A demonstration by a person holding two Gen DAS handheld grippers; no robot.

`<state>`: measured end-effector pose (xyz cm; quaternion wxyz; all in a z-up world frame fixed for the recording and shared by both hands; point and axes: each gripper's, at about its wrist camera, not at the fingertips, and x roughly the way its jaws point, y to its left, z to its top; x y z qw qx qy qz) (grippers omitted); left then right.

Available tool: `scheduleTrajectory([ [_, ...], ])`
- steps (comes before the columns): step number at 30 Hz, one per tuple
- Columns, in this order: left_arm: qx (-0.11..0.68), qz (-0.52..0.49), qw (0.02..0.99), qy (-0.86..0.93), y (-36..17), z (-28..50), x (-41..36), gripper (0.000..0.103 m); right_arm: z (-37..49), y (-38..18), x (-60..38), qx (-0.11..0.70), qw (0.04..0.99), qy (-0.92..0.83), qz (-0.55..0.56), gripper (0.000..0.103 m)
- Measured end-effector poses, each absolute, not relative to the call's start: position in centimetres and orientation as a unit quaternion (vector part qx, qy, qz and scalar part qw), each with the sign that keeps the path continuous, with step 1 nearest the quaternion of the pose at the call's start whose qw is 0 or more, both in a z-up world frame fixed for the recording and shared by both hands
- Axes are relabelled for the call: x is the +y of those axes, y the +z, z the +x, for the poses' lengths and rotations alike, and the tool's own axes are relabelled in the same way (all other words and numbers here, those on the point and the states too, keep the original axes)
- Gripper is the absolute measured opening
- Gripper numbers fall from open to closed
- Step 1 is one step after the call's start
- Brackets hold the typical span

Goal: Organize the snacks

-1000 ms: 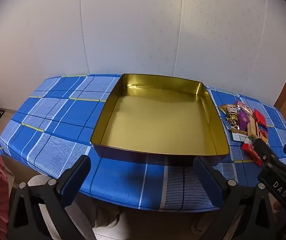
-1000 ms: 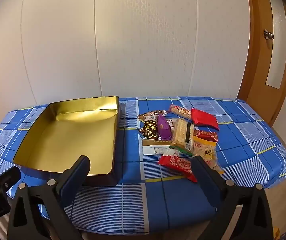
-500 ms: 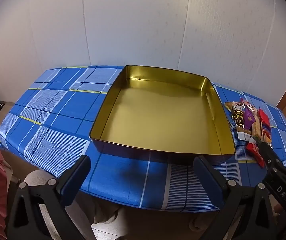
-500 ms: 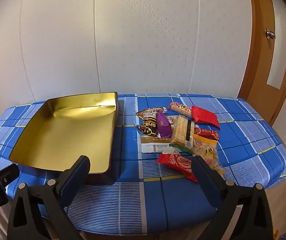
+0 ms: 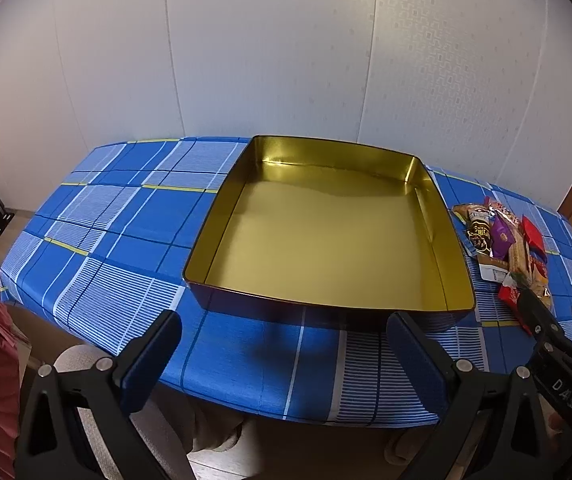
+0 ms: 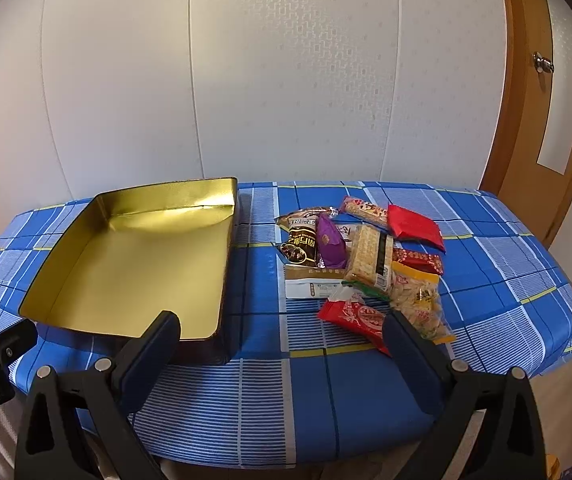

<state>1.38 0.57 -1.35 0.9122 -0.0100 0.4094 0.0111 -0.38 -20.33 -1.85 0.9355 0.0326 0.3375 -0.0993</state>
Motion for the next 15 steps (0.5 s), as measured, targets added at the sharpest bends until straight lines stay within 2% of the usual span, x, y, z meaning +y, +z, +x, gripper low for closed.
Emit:
scheduleTrajectory([
  [15,0.410,0.003,0.912,0.004,-1.46,1.36,0.36,0.103,-0.63,-1.65,-20.51,0.327,0.939,-0.100,0.025,0.103],
])
